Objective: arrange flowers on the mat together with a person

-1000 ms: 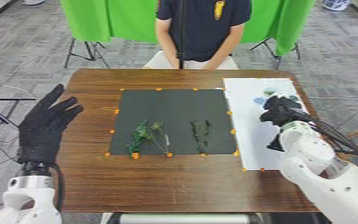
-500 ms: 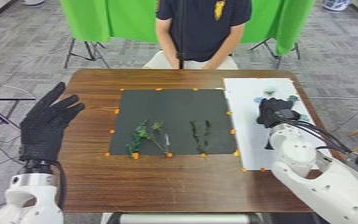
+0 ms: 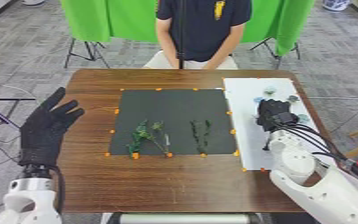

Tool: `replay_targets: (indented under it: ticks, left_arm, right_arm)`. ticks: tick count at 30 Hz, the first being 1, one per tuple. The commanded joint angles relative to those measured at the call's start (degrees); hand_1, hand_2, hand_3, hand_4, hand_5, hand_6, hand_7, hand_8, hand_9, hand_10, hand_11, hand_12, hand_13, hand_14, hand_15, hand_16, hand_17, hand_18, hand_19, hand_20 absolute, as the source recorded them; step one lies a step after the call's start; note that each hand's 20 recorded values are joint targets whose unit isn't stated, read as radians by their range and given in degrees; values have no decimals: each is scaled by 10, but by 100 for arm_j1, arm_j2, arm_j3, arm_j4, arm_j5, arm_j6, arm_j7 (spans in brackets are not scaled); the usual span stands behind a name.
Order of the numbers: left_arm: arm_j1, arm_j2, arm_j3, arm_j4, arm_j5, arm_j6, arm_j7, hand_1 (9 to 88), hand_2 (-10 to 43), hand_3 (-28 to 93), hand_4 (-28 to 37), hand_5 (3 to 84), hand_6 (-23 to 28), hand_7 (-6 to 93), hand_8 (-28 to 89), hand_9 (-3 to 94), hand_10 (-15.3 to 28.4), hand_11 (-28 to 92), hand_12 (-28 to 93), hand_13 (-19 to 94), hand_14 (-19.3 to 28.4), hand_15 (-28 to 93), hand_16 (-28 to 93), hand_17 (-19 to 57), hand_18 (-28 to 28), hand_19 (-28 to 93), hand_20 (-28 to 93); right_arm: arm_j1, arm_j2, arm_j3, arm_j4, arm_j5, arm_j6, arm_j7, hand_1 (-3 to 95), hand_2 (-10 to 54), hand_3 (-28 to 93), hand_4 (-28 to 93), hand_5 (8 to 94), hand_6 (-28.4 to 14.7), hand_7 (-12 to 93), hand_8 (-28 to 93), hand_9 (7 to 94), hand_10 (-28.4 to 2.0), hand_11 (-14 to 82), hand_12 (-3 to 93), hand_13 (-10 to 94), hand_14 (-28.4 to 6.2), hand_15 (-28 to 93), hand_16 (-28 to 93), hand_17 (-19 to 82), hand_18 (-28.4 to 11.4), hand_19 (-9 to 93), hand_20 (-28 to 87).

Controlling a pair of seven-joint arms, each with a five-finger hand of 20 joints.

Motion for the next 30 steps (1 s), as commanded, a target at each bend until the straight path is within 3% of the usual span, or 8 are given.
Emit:
replay_targets:
  ticks: [1,12,19,22,25,30]
  left_arm:
    - [109,-4,-19,-26,-60,22,3,210,44,773,-283,391,62,126,-91,397,191,237,113,299,277,512,-77,-81,257,498,197]
    - [230,56,-115,-85,-110,106,98,211,45,770,-283,390,62,126,-91,397,190,238,113,299,277,513,-78,-80,257,498,197]
    - [189,88,-140,-140,-84,137,134,211,45,769,-283,390,62,127,-91,398,190,239,114,299,277,512,-77,-80,259,503,199]
    - [59,117,-78,-140,-44,112,136,213,46,764,-283,392,62,121,-90,400,190,232,113,303,275,504,-76,-74,258,508,204]
    - [-205,83,-4,-110,52,30,20,213,46,764,-283,392,62,119,-88,401,190,231,114,304,276,505,-74,-73,259,516,210]
    - [-727,34,87,3,222,-145,-135,213,46,764,-283,392,61,118,-87,401,190,230,116,305,276,505,-73,-71,261,522,218]
  right_arm:
    - [-34,31,114,-234,-218,266,-5,596,-95,638,-283,826,33,235,17,897,-52,230,388,814,-45,543,250,346,-183,738,192]
    - [534,-258,-236,-867,-369,721,-379,597,-95,649,-283,839,27,221,24,907,-55,232,386,824,-51,551,239,344,-175,744,197]
    - [1587,-1319,-1187,-925,-465,572,-1181,593,-95,660,-283,842,24,214,33,910,-57,231,388,822,-53,559,234,338,-172,748,201]
    - [1864,-1928,-1537,-707,-558,441,-1509,590,-95,664,-283,843,24,211,35,910,-59,231,390,821,-54,563,233,334,-170,749,203]
    - [1969,-2462,-1752,-420,-759,259,-1815,588,-95,668,-283,843,23,210,38,910,-59,233,391,820,-55,566,231,333,-169,749,204]
    - [2190,-2997,-2281,81,-1020,-21,-1945,584,-95,673,-283,843,24,209,41,908,-61,239,392,818,-55,573,229,328,-169,749,207]
